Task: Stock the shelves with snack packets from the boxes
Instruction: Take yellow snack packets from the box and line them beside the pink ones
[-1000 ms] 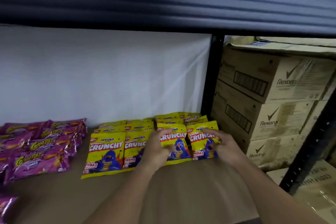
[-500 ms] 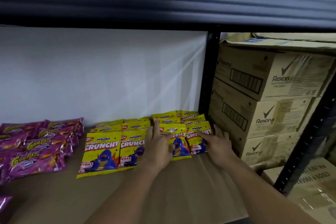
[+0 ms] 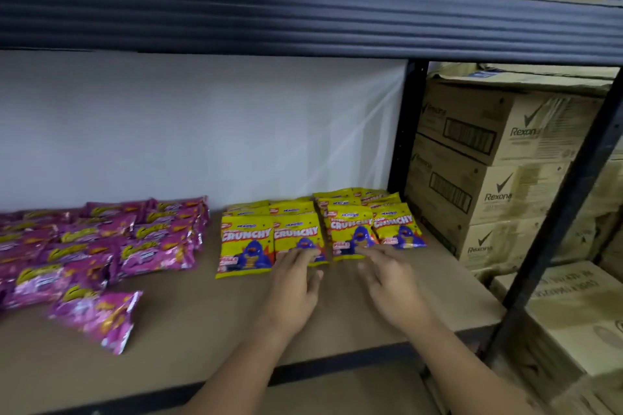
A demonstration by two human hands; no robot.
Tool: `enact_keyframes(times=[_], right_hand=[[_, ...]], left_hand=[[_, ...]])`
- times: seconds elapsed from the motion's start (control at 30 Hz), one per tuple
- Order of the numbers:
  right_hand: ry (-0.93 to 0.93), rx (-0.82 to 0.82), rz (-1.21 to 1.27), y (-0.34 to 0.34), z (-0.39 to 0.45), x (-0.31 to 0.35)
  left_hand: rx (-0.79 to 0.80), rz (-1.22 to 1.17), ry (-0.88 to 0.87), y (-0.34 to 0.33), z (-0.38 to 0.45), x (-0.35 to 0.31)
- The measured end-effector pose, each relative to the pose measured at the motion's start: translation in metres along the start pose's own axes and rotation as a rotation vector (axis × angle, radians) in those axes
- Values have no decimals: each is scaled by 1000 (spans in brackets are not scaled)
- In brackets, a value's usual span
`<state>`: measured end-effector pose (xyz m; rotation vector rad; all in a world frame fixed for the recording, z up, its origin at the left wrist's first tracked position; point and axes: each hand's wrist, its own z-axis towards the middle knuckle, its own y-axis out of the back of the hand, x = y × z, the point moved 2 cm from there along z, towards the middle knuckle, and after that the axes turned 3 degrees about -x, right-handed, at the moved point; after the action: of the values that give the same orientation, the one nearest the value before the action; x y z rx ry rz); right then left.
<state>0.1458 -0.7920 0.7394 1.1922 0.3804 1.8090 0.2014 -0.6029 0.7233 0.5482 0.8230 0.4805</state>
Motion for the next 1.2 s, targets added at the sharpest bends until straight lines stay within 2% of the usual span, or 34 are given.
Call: enact_keyframes(times=[0.2, 0.4, 0.53, 0.67, 0.8, 0.97, 1.1, 1.2], right_hand=[[33, -4, 132, -22, -83, 102], [153, 34, 251, -91, -179, 212], [165, 157, 279, -176, -245, 265], [90, 319, 313, -280, -312, 290], [31, 490, 299, -391, -383, 280], [-64, 709, 268, -527, -476, 224], [-93, 864, 241, -636, -546, 158], [-123, 925, 219, -714, -595, 104]], left_hand=[[-23, -147, -41, 98, -93, 20], [-72, -90, -72, 212, -211, 83], [-88, -45, 46, 264, -293, 165], [-23, -36, 302, 289, -389, 260], [7, -3, 554, 287, -492, 354], [198, 118, 910, 230, -630, 474], [280, 151, 1036, 157, -719, 561], [333, 187, 1065, 99, -769, 618]])
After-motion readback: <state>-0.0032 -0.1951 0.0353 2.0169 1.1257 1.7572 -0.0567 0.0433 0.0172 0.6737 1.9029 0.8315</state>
